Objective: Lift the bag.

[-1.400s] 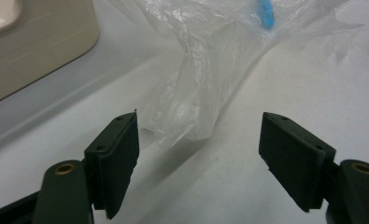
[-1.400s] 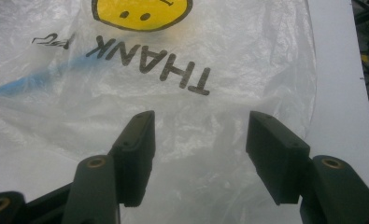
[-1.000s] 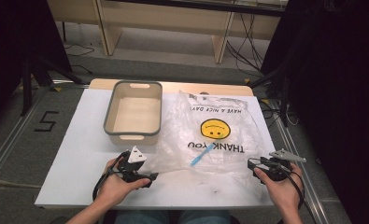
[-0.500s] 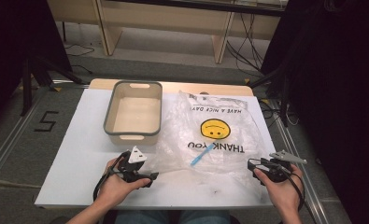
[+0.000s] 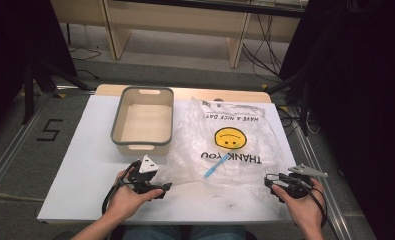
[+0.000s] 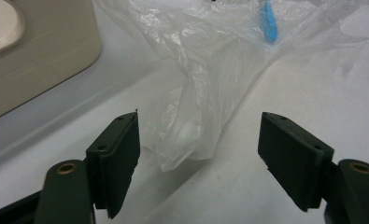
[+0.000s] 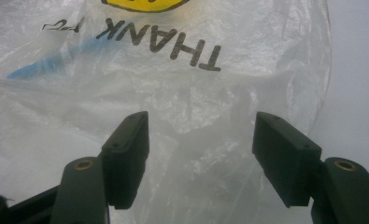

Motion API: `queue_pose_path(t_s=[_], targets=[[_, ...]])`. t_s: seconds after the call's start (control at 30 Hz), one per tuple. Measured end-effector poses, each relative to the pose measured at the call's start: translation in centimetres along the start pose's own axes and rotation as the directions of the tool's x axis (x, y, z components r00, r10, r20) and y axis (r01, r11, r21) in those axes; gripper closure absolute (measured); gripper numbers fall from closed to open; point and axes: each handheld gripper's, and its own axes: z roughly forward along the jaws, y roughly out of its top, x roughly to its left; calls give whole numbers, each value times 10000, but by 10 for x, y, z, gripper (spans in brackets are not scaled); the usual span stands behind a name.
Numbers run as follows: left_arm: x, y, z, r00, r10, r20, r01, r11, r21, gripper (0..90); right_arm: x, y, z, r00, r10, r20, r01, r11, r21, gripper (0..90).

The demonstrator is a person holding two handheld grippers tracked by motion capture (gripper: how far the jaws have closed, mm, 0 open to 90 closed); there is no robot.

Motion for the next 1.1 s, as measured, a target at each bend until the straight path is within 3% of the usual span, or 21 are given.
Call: queue_pose_path(t_s=[0.23,0.47,0.7,0.93,1.1], targets=[[-1,4,0,10000,71,-21,-71,10000,-36,295,-3,-2,-1,9999,131,-69,-131,9999,44,371],[-1,3,2,10000,-73,-26,73,10000,-38,295,0,0,-3,9997,-17,-248,20,9999,118,351],[-1,2,3,10000,28,55,-29,9998,192,293,8,-2,-8,9983,-379,-447,399,9982,448,323],[-1,4,19,9999,36,124,-44,9979,644,304,12,-10,-2,9944,-661,-820,801,9800,1823,299],[-3,4,28,9996,123,262,-146,9958,902,314,9,-14,3,9923,-904,-847,1065,9717,2108,310]])
